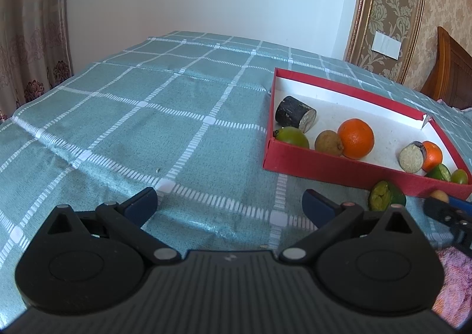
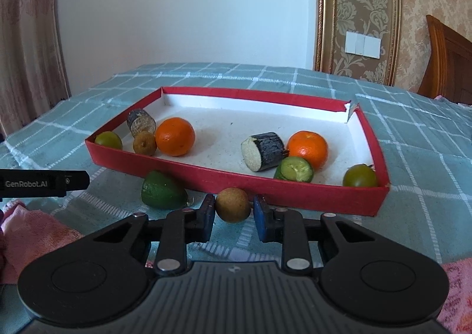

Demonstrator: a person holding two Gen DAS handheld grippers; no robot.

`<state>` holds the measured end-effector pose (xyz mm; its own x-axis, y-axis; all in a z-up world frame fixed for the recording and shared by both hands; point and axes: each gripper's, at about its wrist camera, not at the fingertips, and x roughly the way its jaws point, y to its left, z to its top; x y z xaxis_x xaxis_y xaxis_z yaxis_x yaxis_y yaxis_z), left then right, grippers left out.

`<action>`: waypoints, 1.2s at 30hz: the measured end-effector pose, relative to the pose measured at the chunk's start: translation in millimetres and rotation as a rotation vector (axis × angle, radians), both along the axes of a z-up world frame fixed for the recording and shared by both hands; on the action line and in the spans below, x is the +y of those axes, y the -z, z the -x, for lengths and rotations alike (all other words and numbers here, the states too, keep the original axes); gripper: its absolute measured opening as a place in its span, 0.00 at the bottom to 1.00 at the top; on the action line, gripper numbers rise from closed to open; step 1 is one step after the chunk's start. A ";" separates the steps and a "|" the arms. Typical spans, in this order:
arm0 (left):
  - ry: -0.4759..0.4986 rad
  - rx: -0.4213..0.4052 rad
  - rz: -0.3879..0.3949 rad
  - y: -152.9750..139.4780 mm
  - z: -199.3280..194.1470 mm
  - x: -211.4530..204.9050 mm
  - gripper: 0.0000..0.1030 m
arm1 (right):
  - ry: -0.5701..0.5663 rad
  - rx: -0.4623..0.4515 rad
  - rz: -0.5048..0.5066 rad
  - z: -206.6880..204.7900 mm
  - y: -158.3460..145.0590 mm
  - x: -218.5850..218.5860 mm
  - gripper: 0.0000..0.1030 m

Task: Organize fruits
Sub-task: 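Carry the kiwi into the tray and open the right tool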

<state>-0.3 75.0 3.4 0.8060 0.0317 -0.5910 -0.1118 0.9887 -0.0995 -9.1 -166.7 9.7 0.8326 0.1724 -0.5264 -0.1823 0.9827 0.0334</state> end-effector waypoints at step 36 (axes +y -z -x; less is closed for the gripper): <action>-0.003 0.025 -0.050 0.4 -3.7 -8.2 1.00 | 0.171 0.008 -0.031 -85.7 -7.2 -85.0 0.27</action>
<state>3.4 66.8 3.0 0.7910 0.0637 -0.6085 -0.1162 0.9921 -0.0472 76.6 -251.7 16.8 0.8469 0.0449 -0.5298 -0.0125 0.9978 0.0645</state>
